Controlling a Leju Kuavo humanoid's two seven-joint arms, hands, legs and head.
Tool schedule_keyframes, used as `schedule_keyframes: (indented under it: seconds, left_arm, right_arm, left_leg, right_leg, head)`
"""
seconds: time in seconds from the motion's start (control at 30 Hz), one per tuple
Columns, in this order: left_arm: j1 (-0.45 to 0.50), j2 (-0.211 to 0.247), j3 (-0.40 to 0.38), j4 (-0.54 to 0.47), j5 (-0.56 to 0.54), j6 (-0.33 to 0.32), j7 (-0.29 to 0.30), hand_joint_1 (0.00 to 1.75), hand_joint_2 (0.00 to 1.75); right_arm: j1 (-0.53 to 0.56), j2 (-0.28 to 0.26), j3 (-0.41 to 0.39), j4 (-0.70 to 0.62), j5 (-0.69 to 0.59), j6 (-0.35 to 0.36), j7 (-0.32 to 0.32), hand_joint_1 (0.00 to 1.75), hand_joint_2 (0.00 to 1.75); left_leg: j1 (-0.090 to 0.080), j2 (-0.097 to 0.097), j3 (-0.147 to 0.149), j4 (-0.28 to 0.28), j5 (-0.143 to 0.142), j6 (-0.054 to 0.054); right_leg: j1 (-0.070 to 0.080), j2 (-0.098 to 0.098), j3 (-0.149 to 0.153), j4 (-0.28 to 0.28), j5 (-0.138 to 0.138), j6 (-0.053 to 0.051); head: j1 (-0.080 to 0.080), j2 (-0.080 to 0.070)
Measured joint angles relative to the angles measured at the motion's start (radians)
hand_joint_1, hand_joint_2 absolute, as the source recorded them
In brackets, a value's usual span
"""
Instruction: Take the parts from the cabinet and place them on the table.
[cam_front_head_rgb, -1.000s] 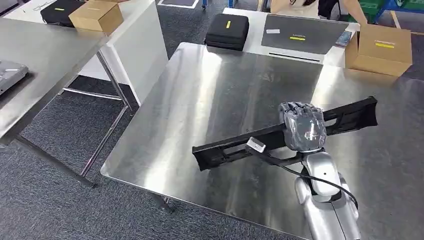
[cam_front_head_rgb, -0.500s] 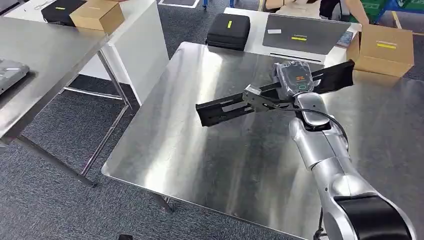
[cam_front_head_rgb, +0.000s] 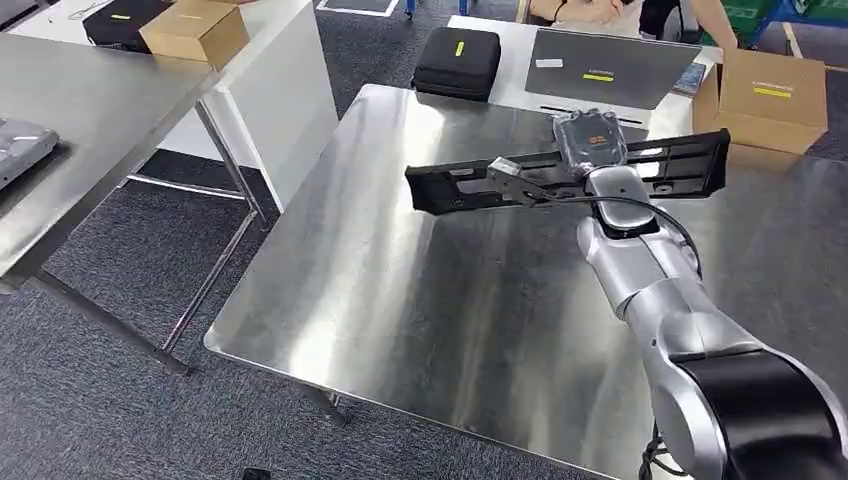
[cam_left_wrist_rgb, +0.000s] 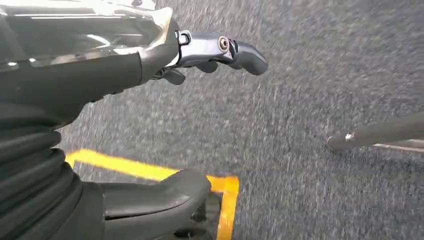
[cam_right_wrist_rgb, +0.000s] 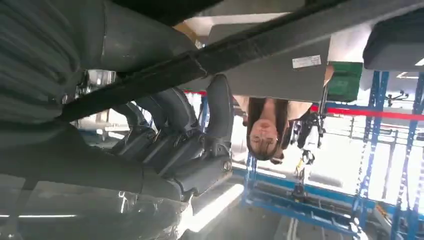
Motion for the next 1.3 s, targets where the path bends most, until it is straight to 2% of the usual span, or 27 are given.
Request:
schedule_keyframes:
  seconds: [0.1, 0.13, 0.23, 0.27, 0.37, 0.57, 0.77, 1.1, 1.3]
  left_arm:
    - [-0.001, -0.004, 0.000, 0.000, 0.006, 0.033, -0.041, 0.00, 1.75]
    - [-0.001, -0.005, 0.000, 0.000, 0.006, 0.047, -0.052, 0.00, 1.75]
    - [-0.002, -0.010, 0.002, 0.000, 0.026, 0.059, -0.078, 0.00, 1.75]
    - [-0.002, -0.010, 0.003, 0.000, 0.026, 0.066, -0.084, 0.00, 0.00]
    - [-0.008, -0.011, 0.004, 0.000, 0.034, 0.075, -0.060, 0.00, 0.00]
    - [-0.014, -0.012, 0.001, 0.000, 0.012, 0.084, -0.060, 0.00, 0.00]
    - [-0.014, -0.017, -0.001, 0.000, -0.005, 0.087, -0.049, 0.00, 0.00]
    - [-0.015, -0.017, 0.000, 0.000, 0.002, 0.084, -0.042, 0.00, 0.00]
    - [-0.011, -0.017, 0.001, 0.000, 0.015, 0.074, -0.032, 0.00, 0.00]
  right_arm:
    - [0.000, -0.001, 0.021, 0.022, 0.032, -0.033, -0.002, 1.62, 1.75]
    - [0.000, -0.002, 0.028, 0.029, 0.035, -0.042, -0.002, 0.00, 0.00]
    - [0.000, -0.005, 0.050, 0.041, 0.040, -0.061, -0.005, 0.00, 0.00]
    - [0.000, -0.005, 0.053, 0.043, 0.041, -0.063, -0.006, 0.00, 0.00]
    - [0.000, -0.007, 0.071, 0.052, 0.043, -0.071, -0.010, 0.00, 0.00]
    - [0.000, -0.013, 0.074, 0.061, 0.041, -0.067, -0.015, 0.00, 0.00]
    - [0.006, -0.014, 0.072, 0.067, 0.031, -0.014, -0.044, 0.00, 0.00]
    - [0.018, -0.007, 0.069, 0.067, 0.009, 0.007, -0.064, 0.00, 0.00]
    - [0.020, 0.010, 0.057, 0.065, -0.029, 0.068, -0.090, 0.00, 0.00]
  left_leg:
    - [0.000, 0.000, 0.000, 0.000, 0.000, 0.000]
    - [0.000, 0.000, 0.000, 0.000, 0.000, 0.000]
    - [0.000, 0.000, 0.000, 0.000, 0.000, 0.000]
    - [0.000, 0.000, 0.000, 0.000, 0.000, 0.000]
    - [0.000, 0.000, 0.000, 0.000, 0.000, 0.000]
    - [0.000, 0.000, 0.000, 0.000, 0.000, 0.000]
    - [0.000, 0.000, 0.000, 0.000, 0.000, 0.000]
    - [0.000, 0.001, 0.000, 0.000, 0.000, 0.000]
    - [0.000, 0.000, 0.000, 0.000, 0.000, 0.000]
  right_leg:
    - [0.000, 0.000, 0.000, 0.000, 0.000, 0.000]
    - [0.000, 0.000, 0.000, 0.000, 0.000, 0.000]
    - [0.000, 0.000, 0.000, 0.000, 0.000, 0.000]
    - [0.000, 0.000, 0.000, 0.000, 0.000, 0.000]
    - [0.000, 0.000, 0.000, 0.000, 0.000, 0.000]
    - [0.000, 0.000, 0.000, 0.000, 0.000, 0.000]
    - [0.000, 0.000, 0.000, 0.000, 0.000, 0.000]
    - [0.000, 0.000, 0.000, 0.000, 0.000, 0.000]
    - [0.000, 0.000, 0.000, 0.000, 0.000, 0.000]
  head:
    - [0.000, 0.000]
    - [0.000, 0.000]
    - [0.000, 0.000]
    - [0.000, 0.000]
    - [0.000, 0.000]
    - [0.000, 0.000]
    - [0.000, 0.000]
    - [0.000, 0.000]
    - [0.000, 0.000]
